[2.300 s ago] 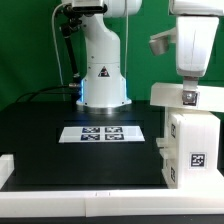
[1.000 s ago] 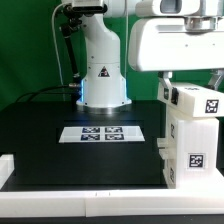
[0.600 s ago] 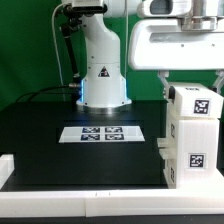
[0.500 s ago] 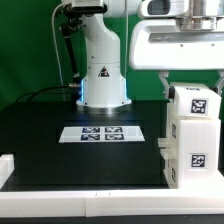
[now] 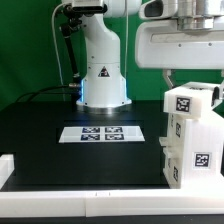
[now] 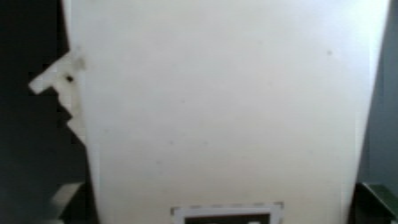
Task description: Assemble cabinet
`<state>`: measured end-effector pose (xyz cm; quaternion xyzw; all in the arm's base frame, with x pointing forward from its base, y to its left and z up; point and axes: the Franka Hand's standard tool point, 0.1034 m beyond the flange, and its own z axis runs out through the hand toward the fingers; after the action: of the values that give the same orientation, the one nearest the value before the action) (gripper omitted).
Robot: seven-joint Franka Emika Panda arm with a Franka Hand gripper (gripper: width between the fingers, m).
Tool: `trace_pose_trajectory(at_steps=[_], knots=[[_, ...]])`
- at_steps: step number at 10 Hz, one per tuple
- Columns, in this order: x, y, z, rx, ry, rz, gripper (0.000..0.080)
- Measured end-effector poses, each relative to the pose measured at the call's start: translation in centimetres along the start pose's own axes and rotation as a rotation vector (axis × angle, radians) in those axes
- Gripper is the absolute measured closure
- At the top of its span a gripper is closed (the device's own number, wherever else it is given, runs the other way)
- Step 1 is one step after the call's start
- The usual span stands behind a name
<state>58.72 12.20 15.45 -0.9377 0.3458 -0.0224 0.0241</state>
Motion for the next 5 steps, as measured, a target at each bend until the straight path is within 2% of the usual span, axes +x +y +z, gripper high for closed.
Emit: trace_pose_trajectory(at_steps=[4, 5], knots=[[-0.1, -0.06, 0.03, 0.005, -0.007, 0.199, 0.0239], [-0.33, -0.19, 0.04, 0.013, -0.008, 0.338, 0.0239]])
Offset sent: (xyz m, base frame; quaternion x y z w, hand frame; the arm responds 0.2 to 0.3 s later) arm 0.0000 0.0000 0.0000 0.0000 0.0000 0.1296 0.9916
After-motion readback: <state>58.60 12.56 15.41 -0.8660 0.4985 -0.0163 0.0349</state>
